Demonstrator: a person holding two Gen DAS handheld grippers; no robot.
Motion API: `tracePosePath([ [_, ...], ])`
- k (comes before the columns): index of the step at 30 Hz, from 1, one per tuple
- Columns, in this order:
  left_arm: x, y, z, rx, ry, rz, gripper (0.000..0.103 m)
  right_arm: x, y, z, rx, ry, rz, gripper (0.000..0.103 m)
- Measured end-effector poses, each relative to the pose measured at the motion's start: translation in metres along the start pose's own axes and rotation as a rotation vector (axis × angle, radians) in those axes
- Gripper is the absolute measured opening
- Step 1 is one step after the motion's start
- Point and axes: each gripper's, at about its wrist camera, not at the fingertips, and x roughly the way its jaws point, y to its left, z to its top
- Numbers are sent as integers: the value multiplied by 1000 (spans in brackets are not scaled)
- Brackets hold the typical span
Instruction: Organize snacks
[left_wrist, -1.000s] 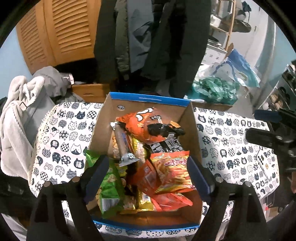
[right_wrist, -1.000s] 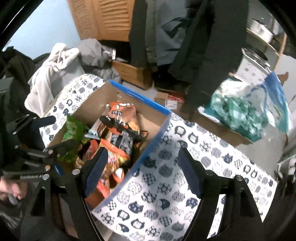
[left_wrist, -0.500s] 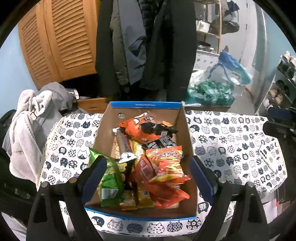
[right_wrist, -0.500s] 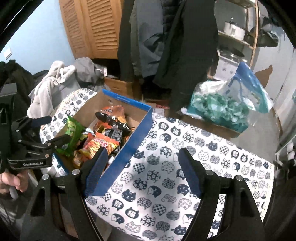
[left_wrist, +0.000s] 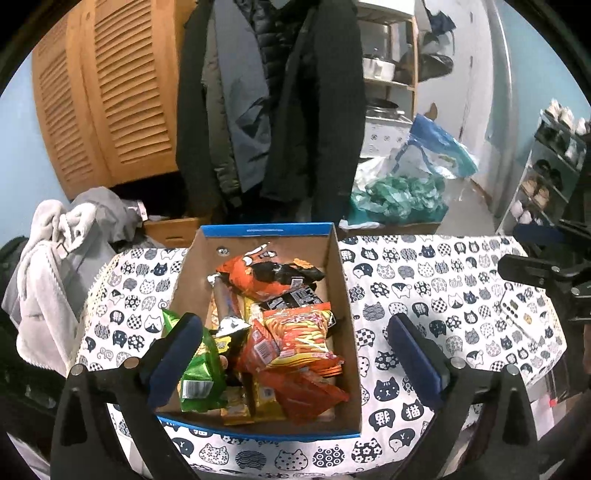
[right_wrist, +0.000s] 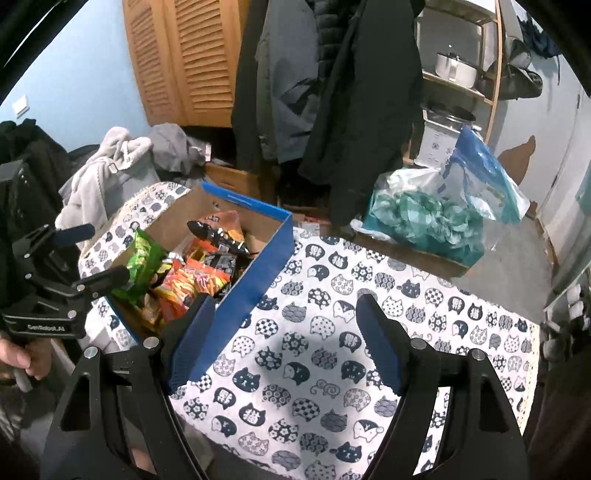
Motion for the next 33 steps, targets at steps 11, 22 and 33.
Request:
tracePosePath([
  [11,-5,-14,0,37,-6,-24,101,-3,-11,-9,30,0,-18,78],
  [22,-4,-7,0,2,-3,-69,101,-2,-13,-8,34,0,-24,78],
  [33,-4,-1,0,-23,-1,-58,101,0,-10,-6,28,9,-15,78],
])
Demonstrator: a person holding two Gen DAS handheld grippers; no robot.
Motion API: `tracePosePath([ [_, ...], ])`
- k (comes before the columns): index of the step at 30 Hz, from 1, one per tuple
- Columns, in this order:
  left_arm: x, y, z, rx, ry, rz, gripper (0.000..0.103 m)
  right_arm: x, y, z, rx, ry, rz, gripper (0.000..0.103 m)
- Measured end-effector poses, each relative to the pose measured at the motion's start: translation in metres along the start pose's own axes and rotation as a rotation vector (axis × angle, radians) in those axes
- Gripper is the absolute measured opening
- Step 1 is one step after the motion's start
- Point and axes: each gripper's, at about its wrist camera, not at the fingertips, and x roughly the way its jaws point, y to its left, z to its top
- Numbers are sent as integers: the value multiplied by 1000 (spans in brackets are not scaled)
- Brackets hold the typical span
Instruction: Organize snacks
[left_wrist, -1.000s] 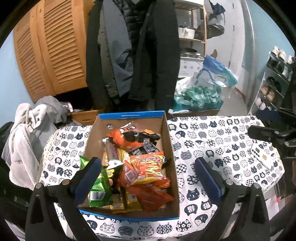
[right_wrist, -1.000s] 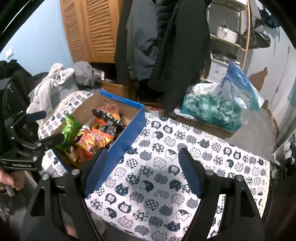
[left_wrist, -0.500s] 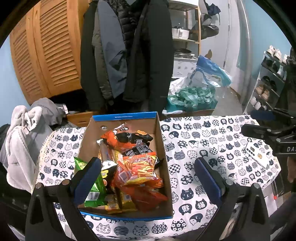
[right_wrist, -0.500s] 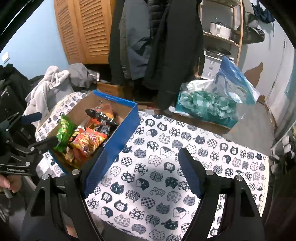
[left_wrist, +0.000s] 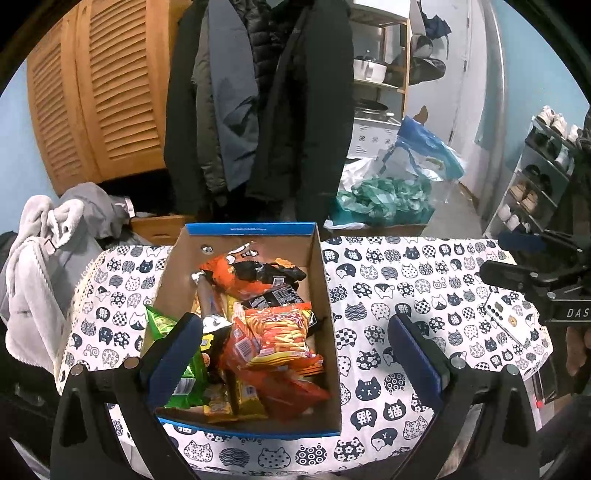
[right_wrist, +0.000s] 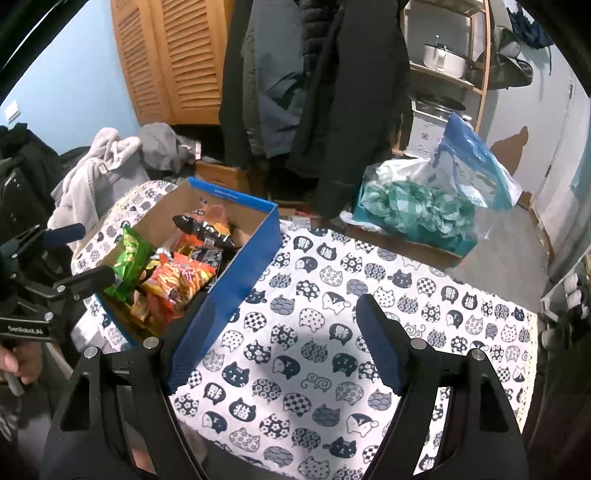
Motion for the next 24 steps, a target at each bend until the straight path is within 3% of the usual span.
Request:
tracePosePath([
  [24,-6,-12,-1,76,-20,47,101,2,-2,-4,-5,6,1,78],
])
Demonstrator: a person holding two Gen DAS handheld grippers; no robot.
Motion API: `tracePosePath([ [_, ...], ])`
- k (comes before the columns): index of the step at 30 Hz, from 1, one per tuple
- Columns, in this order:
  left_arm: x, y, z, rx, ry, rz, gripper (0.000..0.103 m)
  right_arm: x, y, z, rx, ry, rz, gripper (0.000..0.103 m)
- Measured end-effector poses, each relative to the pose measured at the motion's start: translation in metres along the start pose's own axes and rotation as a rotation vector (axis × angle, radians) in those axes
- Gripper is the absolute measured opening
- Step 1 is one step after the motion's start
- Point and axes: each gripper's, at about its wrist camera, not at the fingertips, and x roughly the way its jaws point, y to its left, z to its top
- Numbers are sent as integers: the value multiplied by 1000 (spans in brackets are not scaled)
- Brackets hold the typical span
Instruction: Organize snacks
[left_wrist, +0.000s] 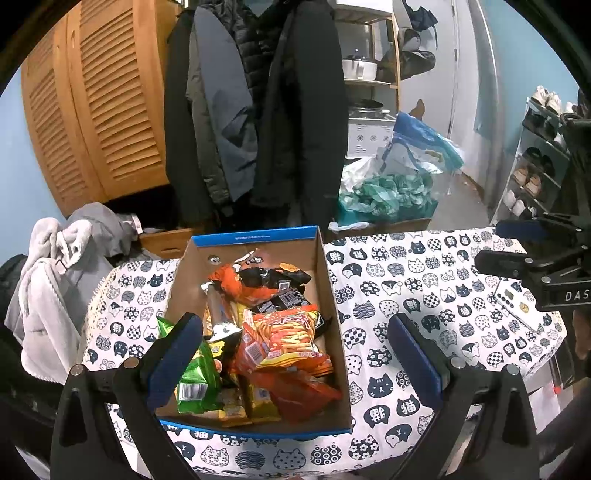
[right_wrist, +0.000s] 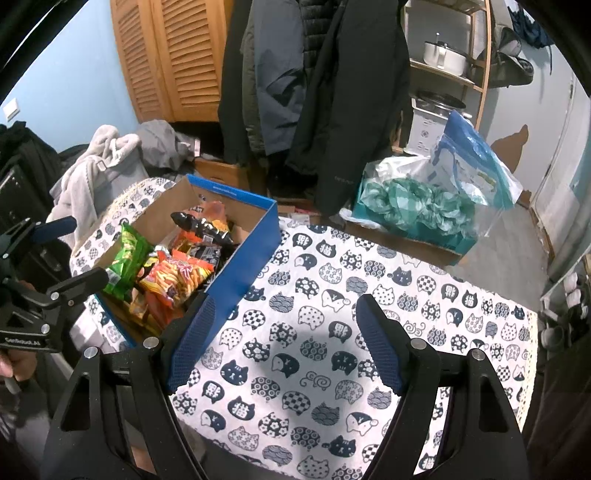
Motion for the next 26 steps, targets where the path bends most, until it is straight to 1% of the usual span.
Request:
tracePosePath([
  [4,0,0,0,6,-6,14,101,1,-1,-1,-2,-2,-1,78],
  [9,1,1,-2,-6,9,3,101,1,-1,0,-3,1,1,78],
  [22,1,2,-1,-15,4,13,101,1,-2,-1,2,4,1,78],
  [26,1,2,-1,-23,10,2,101,1,-2,-2,1,4,1,78],
])
